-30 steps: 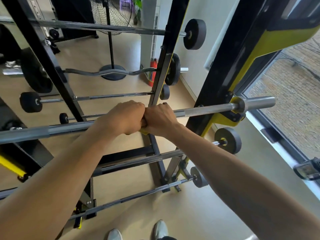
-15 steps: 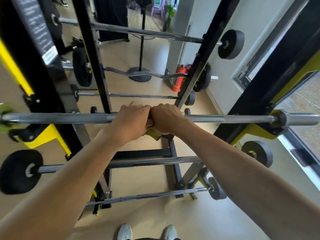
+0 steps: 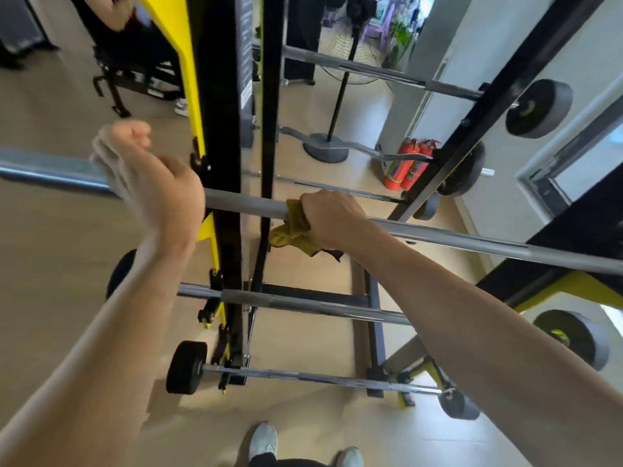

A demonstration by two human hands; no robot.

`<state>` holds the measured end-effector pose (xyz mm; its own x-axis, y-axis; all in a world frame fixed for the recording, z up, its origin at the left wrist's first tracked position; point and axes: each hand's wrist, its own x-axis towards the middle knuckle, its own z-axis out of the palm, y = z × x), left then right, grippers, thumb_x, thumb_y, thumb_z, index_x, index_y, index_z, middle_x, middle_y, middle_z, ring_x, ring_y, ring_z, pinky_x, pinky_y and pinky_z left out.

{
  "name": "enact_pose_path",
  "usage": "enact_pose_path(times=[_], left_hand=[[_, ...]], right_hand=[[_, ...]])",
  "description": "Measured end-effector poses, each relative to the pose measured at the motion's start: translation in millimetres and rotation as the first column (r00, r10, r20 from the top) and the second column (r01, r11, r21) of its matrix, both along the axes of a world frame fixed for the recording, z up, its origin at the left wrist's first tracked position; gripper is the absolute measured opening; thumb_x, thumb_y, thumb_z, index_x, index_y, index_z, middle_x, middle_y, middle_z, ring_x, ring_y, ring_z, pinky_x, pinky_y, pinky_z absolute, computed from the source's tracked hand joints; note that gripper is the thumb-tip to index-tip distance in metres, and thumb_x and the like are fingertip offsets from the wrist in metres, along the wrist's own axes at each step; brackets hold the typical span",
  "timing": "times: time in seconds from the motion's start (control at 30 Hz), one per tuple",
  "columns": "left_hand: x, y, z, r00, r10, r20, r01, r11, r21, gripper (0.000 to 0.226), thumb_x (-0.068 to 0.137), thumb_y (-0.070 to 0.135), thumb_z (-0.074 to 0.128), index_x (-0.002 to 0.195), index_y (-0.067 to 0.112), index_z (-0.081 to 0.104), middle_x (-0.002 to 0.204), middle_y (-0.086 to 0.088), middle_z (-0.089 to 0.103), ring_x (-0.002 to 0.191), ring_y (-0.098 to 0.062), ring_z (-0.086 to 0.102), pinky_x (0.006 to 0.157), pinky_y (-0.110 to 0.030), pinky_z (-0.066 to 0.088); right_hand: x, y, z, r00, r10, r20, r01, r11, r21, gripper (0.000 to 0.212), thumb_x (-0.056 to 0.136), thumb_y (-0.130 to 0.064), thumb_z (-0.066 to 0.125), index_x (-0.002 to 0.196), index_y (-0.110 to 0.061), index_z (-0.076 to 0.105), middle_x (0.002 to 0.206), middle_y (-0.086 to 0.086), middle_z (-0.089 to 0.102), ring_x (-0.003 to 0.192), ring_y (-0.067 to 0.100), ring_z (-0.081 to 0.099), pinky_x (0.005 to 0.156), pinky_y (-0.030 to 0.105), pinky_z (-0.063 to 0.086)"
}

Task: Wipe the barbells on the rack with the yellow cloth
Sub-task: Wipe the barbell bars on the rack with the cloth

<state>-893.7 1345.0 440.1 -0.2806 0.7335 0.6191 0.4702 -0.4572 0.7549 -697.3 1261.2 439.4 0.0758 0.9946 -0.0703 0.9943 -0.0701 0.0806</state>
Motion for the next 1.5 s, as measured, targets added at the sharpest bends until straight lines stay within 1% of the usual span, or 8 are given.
enact_pose_path(times=[0.13,0.23,0.5,0.7,1.0,1.27,1.37,1.5], left_hand=[[-30.9,30.3,-9.2,0.945,-0.072,-0.32,-0.066,0.915,-0.399,0.048,0.083,0.002,0.047,0.131,0.002,0.045,0.138,-0.022,0.044,0.136,-0.035,0.031,0.115,-0.05,0.018],[-43.3,45.9,-22.4,0.841,-0.23,-0.49,-0.041,0.876,-0.481,0.033,0.093,0.014,0.044,0.119,0.002,0.06,0.122,-0.021,0.059,0.13,-0.036,0.038,0.115,-0.062,0.014],[-51.0,54.1,-12.4,0.771,-0.43,-0.469,0.074,0.793,-0.605,0.038,0.104,0.023,0.013,0.073,0.022,0.034,0.104,-0.008,0.044,0.133,-0.034,0.032,0.119,-0.055,-0.001],[-46.9,59.5,-16.6,0.82,-0.4,-0.41,0.034,0.749,-0.662,0.069,0.1,0.046,0.002,0.12,0.006,0.054,0.14,-0.013,0.044,0.144,-0.02,0.019,0.12,-0.051,-0.011],[-50.5,55.0,-14.2,0.743,-0.413,-0.527,-0.027,0.767,-0.641,0.048,0.1,0.038,0.018,0.123,0.007,0.047,0.141,-0.017,0.04,0.143,-0.03,0.021,0.12,-0.055,-0.005],[-48.1,45.4,-24.9,0.871,-0.302,-0.387,0.082,0.867,-0.492,0.043,0.094,0.038,0.031,0.11,0.008,0.057,0.126,-0.009,0.053,0.13,-0.021,0.039,0.12,-0.054,-0.002],[-45.9,40.1,-30.0,0.956,-0.294,-0.028,0.269,0.906,-0.327,0.029,0.094,0.033,0.037,0.073,0.023,0.054,0.093,-0.01,0.056,0.098,-0.025,0.055,0.116,-0.052,0.022],[-64.5,31.7,-71.0,0.951,-0.062,0.303,0.072,0.997,-0.02,0.021,0.095,0.012,0.051,0.09,0.032,0.055,0.084,-0.019,0.05,0.076,-0.038,0.049,0.07,-0.05,0.042]], right_hand=[[-18.9,10.3,6.0,0.999,0.043,-0.029,-0.044,0.998,-0.039,0.033,0.094,-0.035,0.064,0.114,-0.012,0.054,0.098,0.004,0.063,0.085,0.021,0.062,0.081,0.038,0.055],[-43.0,21.8,0.5,0.993,0.116,-0.031,-0.117,0.993,-0.006,0.033,0.095,-0.022,0.061,0.122,-0.01,0.046,0.099,0.003,0.061,0.082,0.02,0.061,0.071,0.035,0.052],[-104.2,65.5,-6.4,0.977,0.184,-0.109,-0.164,0.972,0.171,0.031,0.094,-0.021,0.057,0.121,-0.011,0.046,0.097,0.002,0.057,0.089,0.021,0.064,0.067,0.031,0.043],[-115.2,75.1,-6.2,0.967,0.065,-0.248,-0.02,0.984,0.18,0.024,0.095,-0.032,0.058,0.108,-0.013,0.055,0.076,-0.005,0.051,0.076,0.016,0.058,0.065,0.029,0.044],[-121.3,74.3,-13.9,0.969,0.006,-0.249,0.07,0.952,0.297,0.022,0.098,-0.034,0.056,0.111,-0.017,0.06,0.087,-0.003,0.059,0.08,0.016,0.061,0.07,0.031,0.047],[-83.8,20.2,-97.8,0.885,0.463,0.046,-0.401,0.708,0.582,0.057,0.094,-0.012,0.054,0.148,-0.006,0.039,0.153,0.018,0.039,0.145,0.034,0.03,0.121,0.05,0.018],[-76.0,-10.0,-148.7,0.847,0.467,-0.254,-0.346,0.848,0.402,0.057,0.09,-0.017,0.069,0.143,-0.013,0.049,0.148,0.011,0.048,0.14,0.029,0.04,0.115,0.049,0.033],[-76.8,-9.2,-188.2,0.596,-0.063,-0.8,0.232,0.968,0.097,0.02,0.1,-0.034,0.049,0.116,-0.027,0.06,0.103,-0.002,0.069,0.092,0.018,0.068,0.083,0.047,0.058]])
